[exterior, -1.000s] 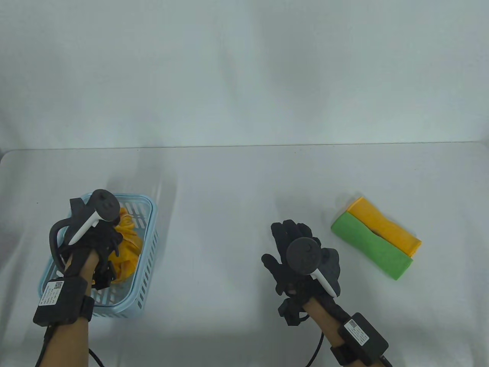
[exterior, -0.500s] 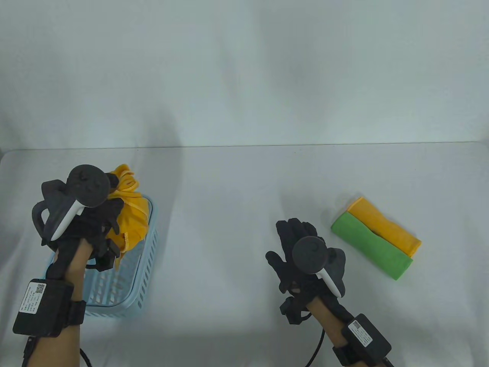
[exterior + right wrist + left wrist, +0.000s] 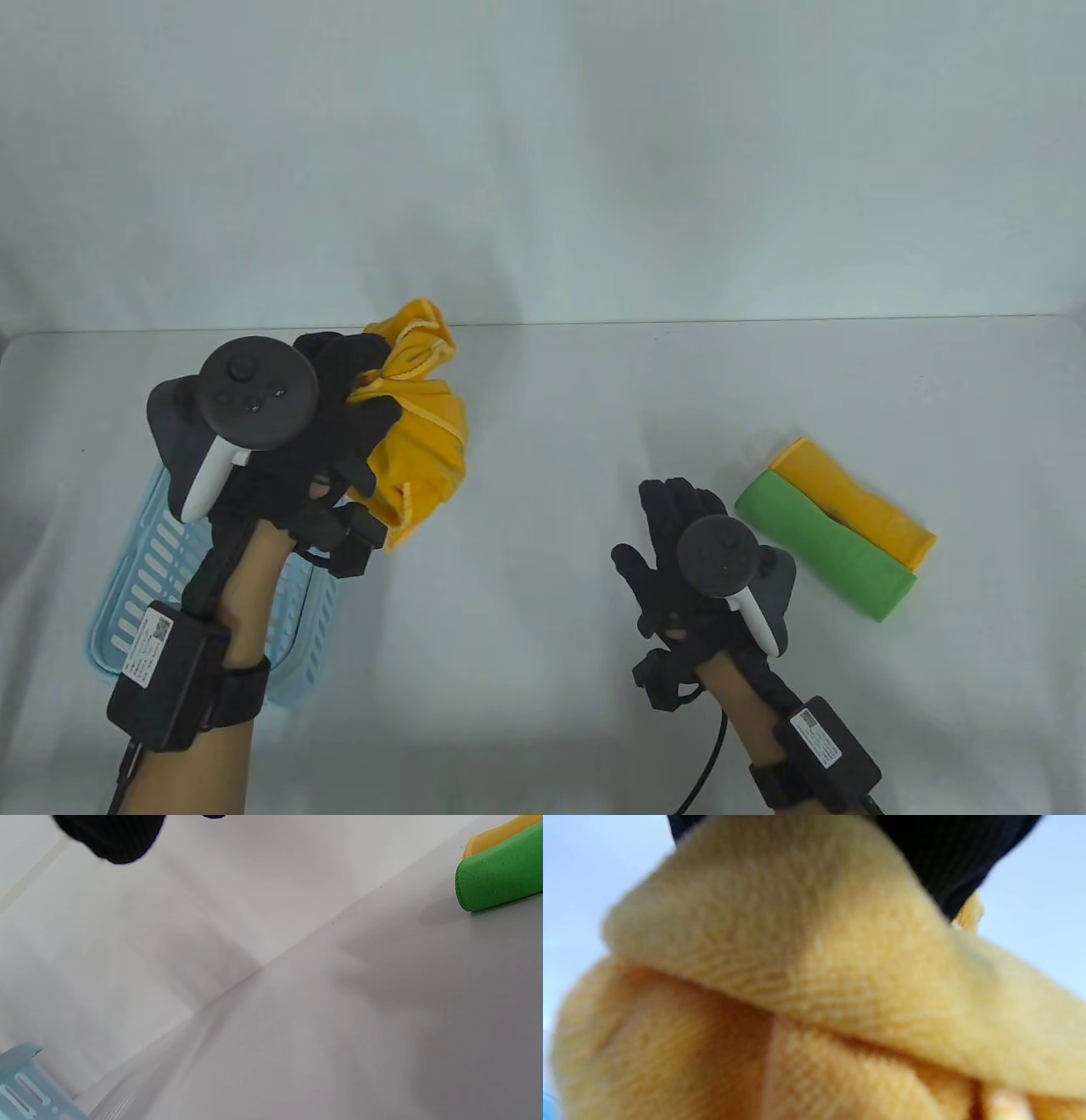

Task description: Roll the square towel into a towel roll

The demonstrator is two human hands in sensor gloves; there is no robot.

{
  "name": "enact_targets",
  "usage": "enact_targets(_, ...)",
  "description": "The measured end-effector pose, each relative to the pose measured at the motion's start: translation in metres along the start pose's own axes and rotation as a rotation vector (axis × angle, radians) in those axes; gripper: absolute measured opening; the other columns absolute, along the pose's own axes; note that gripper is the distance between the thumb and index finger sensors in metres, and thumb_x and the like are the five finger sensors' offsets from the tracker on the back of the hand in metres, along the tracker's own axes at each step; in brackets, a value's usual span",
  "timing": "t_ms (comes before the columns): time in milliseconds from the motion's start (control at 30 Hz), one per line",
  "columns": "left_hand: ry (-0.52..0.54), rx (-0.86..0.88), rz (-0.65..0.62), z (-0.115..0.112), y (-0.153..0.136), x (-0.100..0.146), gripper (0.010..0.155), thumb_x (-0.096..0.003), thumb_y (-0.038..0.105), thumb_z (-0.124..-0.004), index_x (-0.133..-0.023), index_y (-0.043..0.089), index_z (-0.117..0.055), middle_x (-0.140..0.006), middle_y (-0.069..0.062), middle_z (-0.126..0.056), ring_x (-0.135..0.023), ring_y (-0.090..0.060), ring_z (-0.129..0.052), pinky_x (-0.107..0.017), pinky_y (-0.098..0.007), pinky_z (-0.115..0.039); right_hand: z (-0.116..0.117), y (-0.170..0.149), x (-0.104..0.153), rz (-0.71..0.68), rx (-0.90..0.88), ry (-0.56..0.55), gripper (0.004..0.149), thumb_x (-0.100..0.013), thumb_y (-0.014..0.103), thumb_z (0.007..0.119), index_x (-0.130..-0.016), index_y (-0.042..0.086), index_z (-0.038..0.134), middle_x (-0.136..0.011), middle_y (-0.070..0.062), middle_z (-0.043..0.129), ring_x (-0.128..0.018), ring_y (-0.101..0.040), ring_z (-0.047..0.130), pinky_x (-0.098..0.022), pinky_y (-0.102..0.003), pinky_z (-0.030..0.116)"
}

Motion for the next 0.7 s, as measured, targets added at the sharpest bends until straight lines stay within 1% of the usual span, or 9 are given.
enact_targets(67, -0.025, 0.034, -0.017, -0.012, 0.005, 0.0, 0.058, -0.0371, 0.034, -0.088, -0.092, 0.03, -0.07, -0.095, 0.003, -0.07, -0.065, -0.021, -0.097, -0.059, -0.044, -0.082, -0.004, -0.003, -0.001, 0.011, -0.022, -0.011, 0.077, -0.035, 0.057, 0.07, -0.1, 0.039, 0.034, -0.113, 0.006, 0.03, -0.11, -0.035, 0.026, -0.075, -0.066, 0.027)
enact_targets(200, -0.086, 0.069, -0.041, -0.051, 0.009, 0.002, 0.058, -0.0373, 0.034, -0.088, -0.092, 0.03, -0.07, -0.096, 0.003, -0.07, -0.066, -0.021, -0.096, -0.059, -0.044, -0.082, -0.012, -0.011, -0.003, 0.038, -0.064, -0.026, 0.076, -0.035, 0.057, 0.071, -0.1, 0.039, 0.035, -0.113, 0.006, 0.031, -0.11, -0.035, 0.027, -0.075, -0.066, 0.028)
enact_targets(267, -0.121, 0.081, -0.053, -0.073, 0.007, 0.006, 0.058, -0.0373, 0.033, -0.088, -0.092, 0.03, -0.07, -0.096, 0.003, -0.07, -0.066, -0.021, -0.096, -0.06, -0.044, -0.082, -0.014, -0.015, -0.003, 0.047, -0.069, -0.032, 0.076, -0.035, 0.056, 0.071, -0.1, 0.039, 0.036, -0.113, 0.006, 0.032, -0.11, -0.035, 0.027, -0.075, -0.066, 0.028)
enact_targets(400, -0.167, 0.124, -0.058, -0.11, -0.002, 0.018, 0.057, -0.0373, 0.033, -0.089, -0.092, 0.03, -0.07, -0.096, 0.003, -0.07, -0.066, -0.022, -0.096, -0.059, -0.045, -0.082, -0.015, -0.02, -0.006, 0.067, -0.082, -0.029, 0.075, -0.035, 0.056, 0.071, -0.1, 0.039, 0.036, -0.113, 0.006, 0.033, -0.11, -0.035, 0.028, -0.075, -0.066, 0.029)
enact_targets(533, -0.195, 0.166, -0.062, -0.135, -0.015, 0.031, 0.057, -0.0374, 0.032, -0.089, -0.092, 0.031, -0.071, -0.096, 0.004, -0.07, -0.066, -0.022, -0.096, -0.06, -0.045, -0.081, -0.013, -0.023, -0.008, 0.082, -0.082, -0.024, 0.074, -0.035, 0.055, 0.071, -0.1, 0.038, 0.037, -0.113, 0.006, 0.033, -0.11, -0.035, 0.029, -0.075, -0.066, 0.029)
enact_targets(700, -0.235, 0.202, -0.08, -0.157, -0.029, 0.043, 0.056, -0.0377, 0.031, -0.089, -0.091, 0.032, -0.071, -0.097, 0.005, -0.07, -0.068, -0.023, -0.096, -0.061, -0.046, -0.081, -0.01, -0.027, -0.01, 0.096, -0.076, -0.014, 0.073, -0.036, 0.054, 0.071, -0.099, 0.039, 0.038, -0.113, 0.006, 0.034, -0.11, -0.035, 0.029, -0.075, -0.066, 0.03)
Point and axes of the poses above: the tracker on the back of each hand, its own y axis roughly to the thumb side, its own x axis roughly from the fingertips to the wrist, z = x × y, the point moved 1 cm from there along -x, roughly from the wrist to the fingertips
